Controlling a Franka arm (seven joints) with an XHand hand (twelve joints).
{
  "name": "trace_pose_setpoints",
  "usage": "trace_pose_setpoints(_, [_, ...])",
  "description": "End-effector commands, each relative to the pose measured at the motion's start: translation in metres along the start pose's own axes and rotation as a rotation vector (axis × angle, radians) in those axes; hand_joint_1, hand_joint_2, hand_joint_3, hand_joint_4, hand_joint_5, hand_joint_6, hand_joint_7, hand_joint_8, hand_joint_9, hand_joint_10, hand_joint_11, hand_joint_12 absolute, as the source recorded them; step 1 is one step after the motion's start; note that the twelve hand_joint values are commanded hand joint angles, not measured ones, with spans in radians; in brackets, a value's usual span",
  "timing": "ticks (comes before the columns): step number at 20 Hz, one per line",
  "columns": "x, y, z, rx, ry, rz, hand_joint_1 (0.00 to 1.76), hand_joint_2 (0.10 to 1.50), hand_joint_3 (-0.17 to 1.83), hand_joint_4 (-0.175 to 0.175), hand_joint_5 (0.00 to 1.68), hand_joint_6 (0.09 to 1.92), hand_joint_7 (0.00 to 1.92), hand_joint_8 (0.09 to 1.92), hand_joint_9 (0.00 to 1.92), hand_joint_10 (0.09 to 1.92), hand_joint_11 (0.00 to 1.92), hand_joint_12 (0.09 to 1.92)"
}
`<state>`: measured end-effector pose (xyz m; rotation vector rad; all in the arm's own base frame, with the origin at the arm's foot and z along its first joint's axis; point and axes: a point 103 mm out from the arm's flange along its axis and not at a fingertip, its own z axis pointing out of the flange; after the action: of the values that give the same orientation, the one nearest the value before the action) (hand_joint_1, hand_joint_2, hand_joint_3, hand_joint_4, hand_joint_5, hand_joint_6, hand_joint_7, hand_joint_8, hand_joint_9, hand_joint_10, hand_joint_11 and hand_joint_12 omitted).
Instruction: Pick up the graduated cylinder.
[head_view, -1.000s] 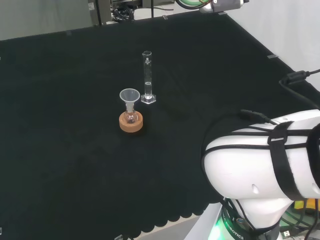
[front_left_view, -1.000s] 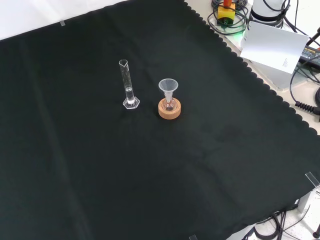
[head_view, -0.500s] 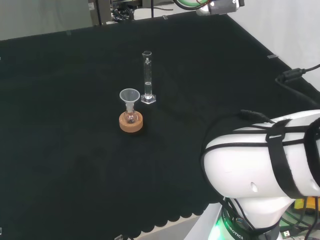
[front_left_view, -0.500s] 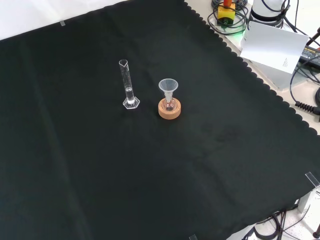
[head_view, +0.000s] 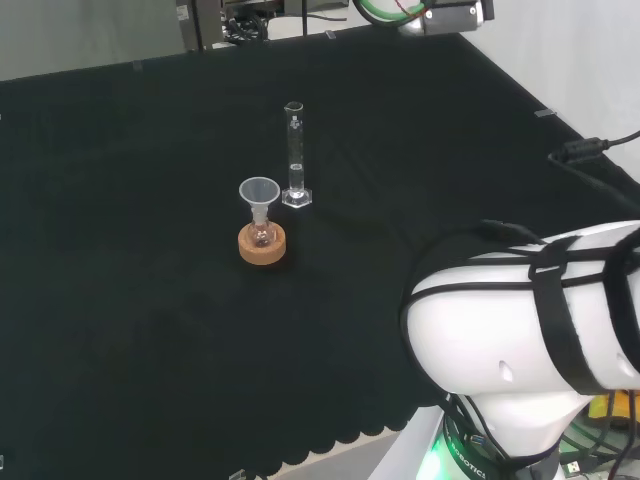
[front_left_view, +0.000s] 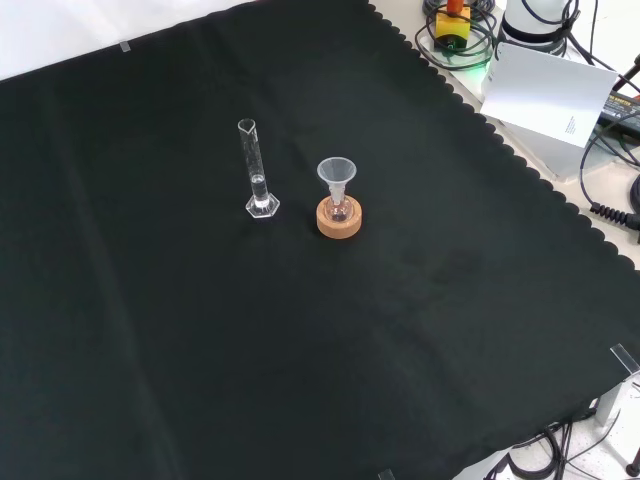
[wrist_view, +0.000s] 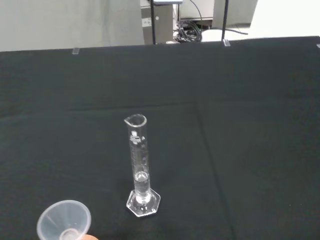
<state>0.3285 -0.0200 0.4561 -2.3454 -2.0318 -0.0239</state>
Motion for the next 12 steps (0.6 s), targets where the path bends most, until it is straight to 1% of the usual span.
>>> trace_pose_setpoints(1, [-0.022, 0.027, 0.031, 0.012, 0.031, 0.008, 0.01, 1.37, 0.00, -0.016, 0.27, 0.09, 0.01, 0.53, 0.24, 0.67, 0.12, 1.38])
trace_pose_setpoints(2, [-0.025, 0.035, 0.035, 0.008, 0.035, -0.001, 0.01, 1.37, 0.00, -0.016, 0.27, 0.09, 0.02, 0.53, 0.24, 0.67, 0.12, 1.38])
trace_pose_setpoints(6, [-0.044, 0.071, 0.058, -0.044, 0.059, -0.035, 0.07, 1.35, -0.01, -0.021, 0.28, 0.09, 0.05, 0.55, 0.27, 0.68, 0.14, 1.39])
trace_pose_setpoints(7, [-0.048, 0.079, 0.064, -0.053, 0.078, -0.042, 0.09, 1.35, -0.02, -0.022, 0.29, 0.09, 0.07, 0.56, 0.29, 0.68, 0.15, 1.39])
trace_pose_setpoints(10, [-0.054, 0.106, 0.084, -0.026, 0.111, -0.051, 0.12, 1.34, -0.02, -0.025, 0.29, 0.09, 0.10, 0.58, 0.33, 0.69, 0.17, 1.39])
trace_pose_setpoints(12, [-0.055, 0.122, 0.098, -0.013, 0.117, -0.065, 0.13, 1.33, -0.02, -0.026, 0.30, 0.09, 0.11, 0.58, 0.35, 0.69, 0.18, 1.39])
